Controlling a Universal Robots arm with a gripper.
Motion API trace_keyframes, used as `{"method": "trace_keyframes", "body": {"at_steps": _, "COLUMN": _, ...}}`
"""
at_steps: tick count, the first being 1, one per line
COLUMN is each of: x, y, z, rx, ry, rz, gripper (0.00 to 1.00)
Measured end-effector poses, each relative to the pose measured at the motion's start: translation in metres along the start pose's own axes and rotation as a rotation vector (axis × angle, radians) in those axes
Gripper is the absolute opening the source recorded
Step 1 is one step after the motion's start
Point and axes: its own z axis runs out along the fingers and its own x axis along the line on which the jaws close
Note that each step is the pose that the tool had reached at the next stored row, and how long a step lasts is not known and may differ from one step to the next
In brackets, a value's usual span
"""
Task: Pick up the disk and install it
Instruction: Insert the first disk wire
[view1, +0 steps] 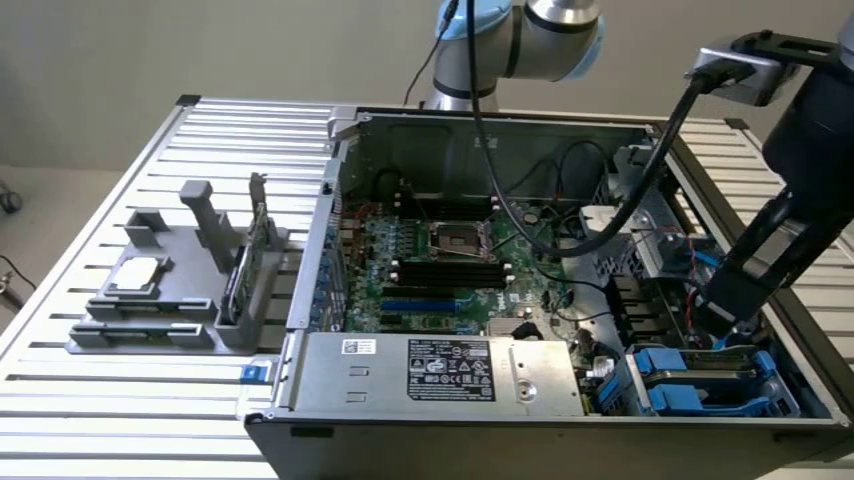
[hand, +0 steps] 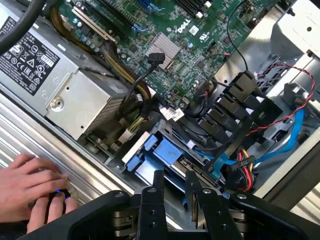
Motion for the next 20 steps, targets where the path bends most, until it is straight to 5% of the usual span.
{"method": "trace_keyframes", "body": {"at_steps": 20, "x": -0.0001, "y": 0.0002, "z": 0.0027, "rx": -0.0176, "ry": 0.0167, "rz": 0.353, "gripper": 0.31}}
